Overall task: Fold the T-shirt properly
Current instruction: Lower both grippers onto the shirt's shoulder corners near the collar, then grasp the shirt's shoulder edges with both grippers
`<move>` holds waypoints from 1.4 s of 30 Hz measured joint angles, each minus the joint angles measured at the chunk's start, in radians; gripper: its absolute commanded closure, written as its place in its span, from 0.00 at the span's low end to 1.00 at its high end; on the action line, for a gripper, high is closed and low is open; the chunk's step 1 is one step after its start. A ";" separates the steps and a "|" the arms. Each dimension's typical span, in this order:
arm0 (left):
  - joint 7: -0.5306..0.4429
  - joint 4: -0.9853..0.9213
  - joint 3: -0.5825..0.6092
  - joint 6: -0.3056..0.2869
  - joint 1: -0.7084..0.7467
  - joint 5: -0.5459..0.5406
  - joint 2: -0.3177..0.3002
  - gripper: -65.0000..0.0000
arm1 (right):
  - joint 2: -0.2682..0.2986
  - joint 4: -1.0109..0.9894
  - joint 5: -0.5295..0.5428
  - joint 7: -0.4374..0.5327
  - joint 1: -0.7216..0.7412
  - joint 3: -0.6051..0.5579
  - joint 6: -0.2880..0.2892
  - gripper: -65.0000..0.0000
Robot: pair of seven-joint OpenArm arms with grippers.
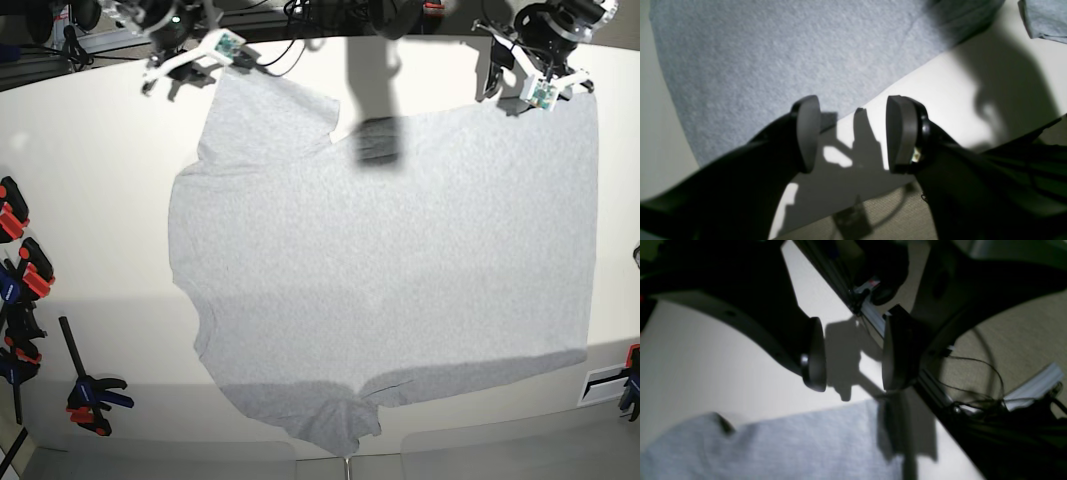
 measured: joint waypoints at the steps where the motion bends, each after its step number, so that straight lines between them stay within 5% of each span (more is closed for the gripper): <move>1: 0.003 0.000 0.000 0.000 0.000 0.000 0.000 0.55 | 0.000 -0.022 -0.016 0.005 0.018 -0.032 -0.007 0.59; 4: 0.006 0.000 0.000 -0.001 0.000 0.035 0.002 0.55 | 0.004 -0.067 -0.050 -0.003 0.064 -0.110 -0.071 0.59; 9: 0.009 0.000 0.000 0.121 0.000 0.072 -0.017 0.55 | 0.002 -0.075 -0.071 0.000 0.115 -0.185 -0.100 0.59; 19: 0.005 0.000 0.000 0.127 0.000 0.071 -0.014 0.55 | -0.003 -0.183 -0.053 0.068 0.190 -0.197 -0.135 0.59; 21: 0.005 0.000 0.000 0.127 0.000 0.071 -0.014 0.55 | -0.003 -0.190 -0.052 0.079 0.190 -0.197 -0.135 0.66; 25: 0.005 0.000 0.000 0.127 0.000 0.082 -0.014 0.55 | -0.006 -0.198 -0.052 0.078 0.189 -0.200 -0.134 0.99; 29: -0.048 0.000 0.000 0.087 0.001 0.241 -0.020 0.55 | -0.006 -0.203 -0.059 0.084 0.190 -0.200 -0.132 1.00; 33: -0.128 -0.002 0.000 0.002 0.002 0.270 -0.109 0.55 | -0.005 -0.203 -0.069 0.083 0.190 -0.199 -0.134 1.00; 39: -0.175 -0.178 0.002 -0.005 0.002 0.272 -0.288 0.55 | -0.005 -0.203 -0.069 0.082 0.191 -0.199 -0.134 1.00; 42: -0.297 -0.339 0.002 -0.005 0.003 0.304 -0.389 0.55 | -0.005 -0.203 -0.070 0.081 0.191 -0.199 -0.134 1.00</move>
